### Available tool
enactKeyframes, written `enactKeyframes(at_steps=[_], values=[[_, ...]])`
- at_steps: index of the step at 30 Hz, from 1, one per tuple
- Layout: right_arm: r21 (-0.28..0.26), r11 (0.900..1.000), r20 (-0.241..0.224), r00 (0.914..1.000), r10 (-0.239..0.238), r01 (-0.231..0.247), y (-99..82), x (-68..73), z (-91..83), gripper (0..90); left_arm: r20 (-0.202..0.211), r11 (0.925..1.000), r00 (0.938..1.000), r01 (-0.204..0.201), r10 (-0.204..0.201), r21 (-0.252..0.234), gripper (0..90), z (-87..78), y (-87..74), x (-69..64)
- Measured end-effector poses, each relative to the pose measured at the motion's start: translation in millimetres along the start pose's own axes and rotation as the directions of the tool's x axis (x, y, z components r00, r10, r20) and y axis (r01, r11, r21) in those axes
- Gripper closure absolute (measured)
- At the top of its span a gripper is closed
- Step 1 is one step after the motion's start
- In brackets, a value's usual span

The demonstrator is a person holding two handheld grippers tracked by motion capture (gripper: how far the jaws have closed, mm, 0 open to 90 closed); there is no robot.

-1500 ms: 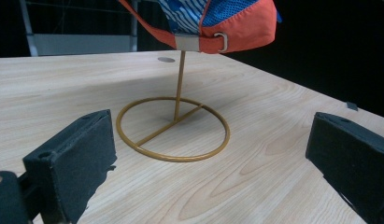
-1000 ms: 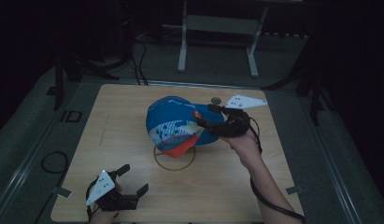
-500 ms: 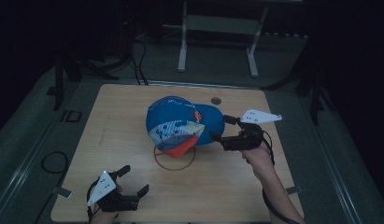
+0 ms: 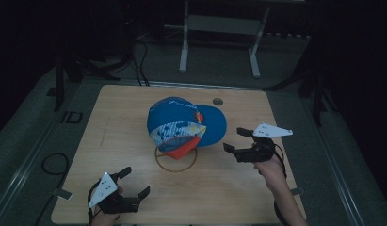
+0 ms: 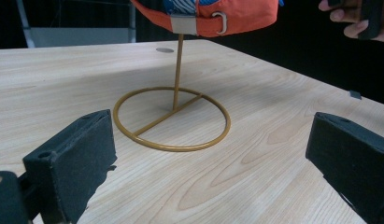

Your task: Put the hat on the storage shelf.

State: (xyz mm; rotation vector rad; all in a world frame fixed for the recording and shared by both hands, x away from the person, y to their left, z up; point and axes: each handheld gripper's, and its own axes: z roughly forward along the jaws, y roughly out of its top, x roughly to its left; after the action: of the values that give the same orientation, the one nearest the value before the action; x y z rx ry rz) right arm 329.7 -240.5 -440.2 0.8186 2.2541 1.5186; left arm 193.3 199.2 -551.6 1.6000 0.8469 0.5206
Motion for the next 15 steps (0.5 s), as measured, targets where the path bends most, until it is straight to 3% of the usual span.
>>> enactKeyframes(at_steps=[15], values=[[0.005, 0.9986, 0.069, 0.9962, 0.052, -0.053, -54.9, -24.0, -26.9, 14.0, -0.007, 1.0000, 1.0000, -0.001, 0.001, 0.009, 1.8, 1.0, -2.2, 1.3]])
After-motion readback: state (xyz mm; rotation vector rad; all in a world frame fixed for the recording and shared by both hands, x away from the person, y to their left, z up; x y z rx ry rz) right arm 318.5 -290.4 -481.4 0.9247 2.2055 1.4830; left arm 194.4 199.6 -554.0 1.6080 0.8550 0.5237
